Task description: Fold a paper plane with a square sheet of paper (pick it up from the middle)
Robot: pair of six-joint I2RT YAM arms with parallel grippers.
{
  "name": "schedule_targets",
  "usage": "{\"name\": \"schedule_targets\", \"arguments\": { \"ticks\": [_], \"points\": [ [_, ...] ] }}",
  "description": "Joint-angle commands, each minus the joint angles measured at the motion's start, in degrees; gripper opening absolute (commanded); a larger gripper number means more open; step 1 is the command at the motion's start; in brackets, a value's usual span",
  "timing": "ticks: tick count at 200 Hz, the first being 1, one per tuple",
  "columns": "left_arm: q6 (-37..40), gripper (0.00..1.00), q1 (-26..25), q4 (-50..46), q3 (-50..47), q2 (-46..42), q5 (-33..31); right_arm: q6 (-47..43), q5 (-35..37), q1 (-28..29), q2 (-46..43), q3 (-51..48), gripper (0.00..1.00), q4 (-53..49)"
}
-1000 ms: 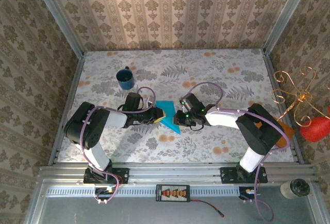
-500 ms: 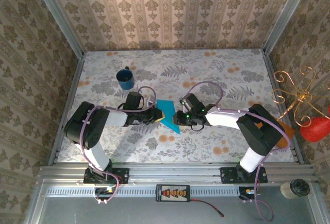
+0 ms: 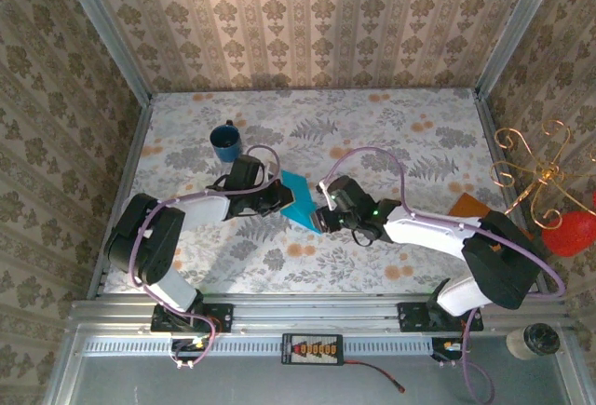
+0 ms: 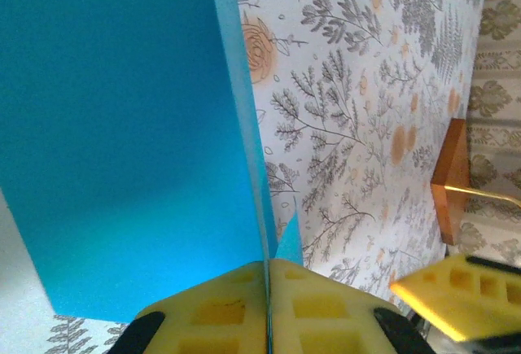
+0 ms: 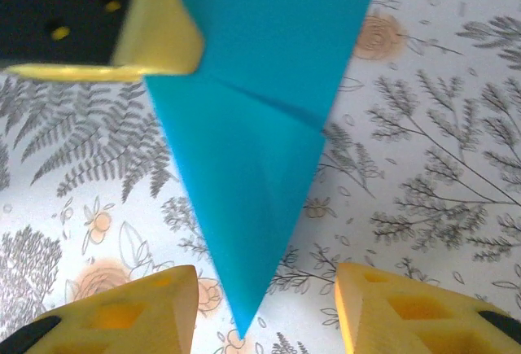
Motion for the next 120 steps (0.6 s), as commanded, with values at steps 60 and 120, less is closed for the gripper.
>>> {"name": "schedule_targets", "arguments": {
  "ticks": [60, 120],
  "points": [
    [-3.05, 0.08, -2.48, -10.14, 5.23, 1.8, -4.33, -4.57, 4.91, 5.41, 7.11, 4.82, 0.36, -1.41],
    [-5.79, 0.07, -2.96, -10.81, 5.64, 1.8, -4.54, -0.95, 8.43, 7.71, 12.69, 7.75, 0.36, -1.26]
  ]
}}
